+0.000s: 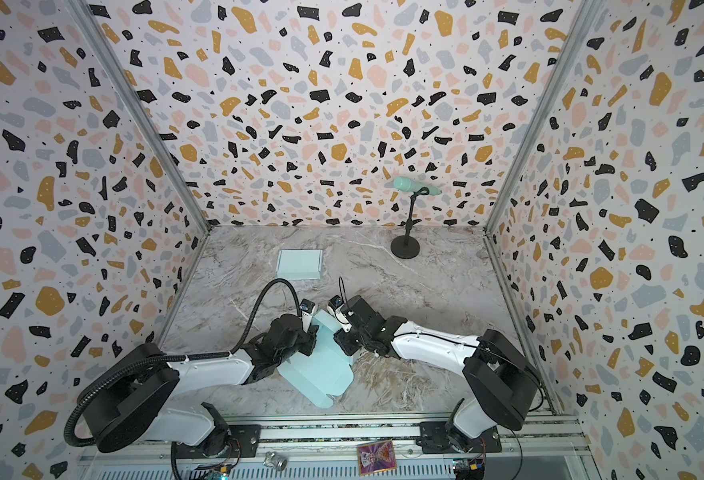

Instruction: Fold the paper box

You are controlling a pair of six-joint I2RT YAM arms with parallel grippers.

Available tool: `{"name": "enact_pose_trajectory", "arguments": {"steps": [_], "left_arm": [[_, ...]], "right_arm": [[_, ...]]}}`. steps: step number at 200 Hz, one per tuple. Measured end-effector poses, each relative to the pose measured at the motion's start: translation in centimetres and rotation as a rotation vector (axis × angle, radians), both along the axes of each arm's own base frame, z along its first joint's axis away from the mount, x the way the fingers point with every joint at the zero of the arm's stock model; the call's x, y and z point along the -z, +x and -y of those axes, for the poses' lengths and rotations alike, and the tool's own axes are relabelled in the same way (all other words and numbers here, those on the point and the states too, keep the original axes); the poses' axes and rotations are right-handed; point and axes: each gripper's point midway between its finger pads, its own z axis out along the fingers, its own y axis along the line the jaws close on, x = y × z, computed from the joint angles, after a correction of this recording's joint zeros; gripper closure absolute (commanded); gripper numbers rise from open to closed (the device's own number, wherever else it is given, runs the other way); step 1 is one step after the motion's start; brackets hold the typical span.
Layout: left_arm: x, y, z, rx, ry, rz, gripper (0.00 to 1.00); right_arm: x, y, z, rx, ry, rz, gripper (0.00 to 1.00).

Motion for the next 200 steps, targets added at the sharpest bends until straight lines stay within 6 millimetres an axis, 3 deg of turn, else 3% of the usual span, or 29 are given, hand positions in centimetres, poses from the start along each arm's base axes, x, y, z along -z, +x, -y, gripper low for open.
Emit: {"name": "enact_pose_trajectory", "arguments": {"steps": [43,88,124,163,200], "left_arm": [[0.2,-0.6,-0.4,0.001,-0.009,-0.004,0.67],[-1.6,-1.3,-0.8,-0.03,-0.083,-0.014,0.61],[-1.8,-2.5,-1.4,-0.089,-0.144,-0.109,0.57],[-3.0,-4.0,-2.8,-0.167,-0.214,-0.171,0.39],[-4.3,-4.7,-3.1,-0.2,-0.271,-0.212,0.21]], "right_arm": [[-0.6,1.0,0.4,0.049,0.01,0.0,0.5],[-0.3,2.1,1.1,0.096,0.019,-0.019,0.5],[-0.3,2.9,1.6,0.122,0.044,-0.044,0.5],[-0.5,4.0,2.1,0.146,0.107,-0.067,0.5],[0.5,4.4,3.2,0.171,0.157,-0.112,0.51]]}}
